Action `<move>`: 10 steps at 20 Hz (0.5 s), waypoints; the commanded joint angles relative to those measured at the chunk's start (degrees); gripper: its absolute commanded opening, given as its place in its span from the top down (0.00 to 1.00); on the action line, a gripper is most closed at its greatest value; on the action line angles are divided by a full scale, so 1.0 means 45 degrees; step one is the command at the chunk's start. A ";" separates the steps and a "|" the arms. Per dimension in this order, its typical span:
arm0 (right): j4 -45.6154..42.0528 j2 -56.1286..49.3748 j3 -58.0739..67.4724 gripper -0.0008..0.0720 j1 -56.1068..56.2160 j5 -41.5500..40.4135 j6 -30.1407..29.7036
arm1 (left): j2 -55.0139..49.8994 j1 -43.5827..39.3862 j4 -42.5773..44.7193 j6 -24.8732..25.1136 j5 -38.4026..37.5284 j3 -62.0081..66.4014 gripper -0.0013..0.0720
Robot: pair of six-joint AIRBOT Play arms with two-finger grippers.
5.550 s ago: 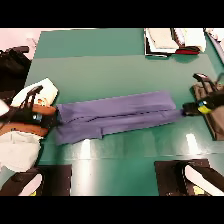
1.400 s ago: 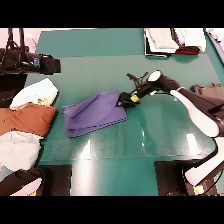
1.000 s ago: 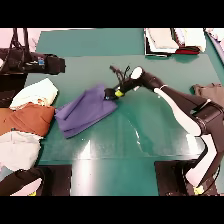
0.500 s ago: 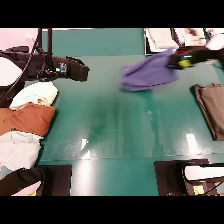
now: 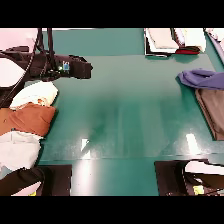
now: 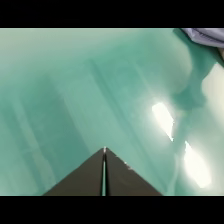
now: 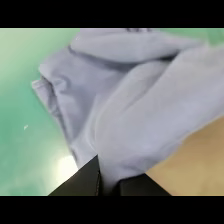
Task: Fold the shirts.
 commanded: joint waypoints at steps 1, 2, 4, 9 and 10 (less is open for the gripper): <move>0.0189 0.0053 0.0947 0.96 -0.0515 -0.0248 -0.0024 | -0.0267 -0.0005 -0.0627 -0.0049 -0.0019 -0.0005 0.95; 0.0170 0.0053 0.1535 0.96 -0.0520 -0.0209 -0.0024 | -0.0345 -0.0005 -0.0695 -0.0039 -0.0160 -0.0005 0.95; 0.0097 0.0053 0.2521 0.96 -0.0583 0.0083 -0.0024 | -0.0398 -0.0005 -0.0690 -0.0034 -0.0437 -0.0005 0.95; 0.0049 0.0131 0.3735 0.96 -0.1248 0.1486 -0.0019 | -0.0398 -0.0005 -0.0695 0.0321 -0.0588 -0.0005 0.95; 0.0034 0.0272 0.3585 0.96 -0.1384 0.1719 -0.0024 | -0.0398 -0.0005 -0.0695 0.0393 -0.0588 -0.0005 0.95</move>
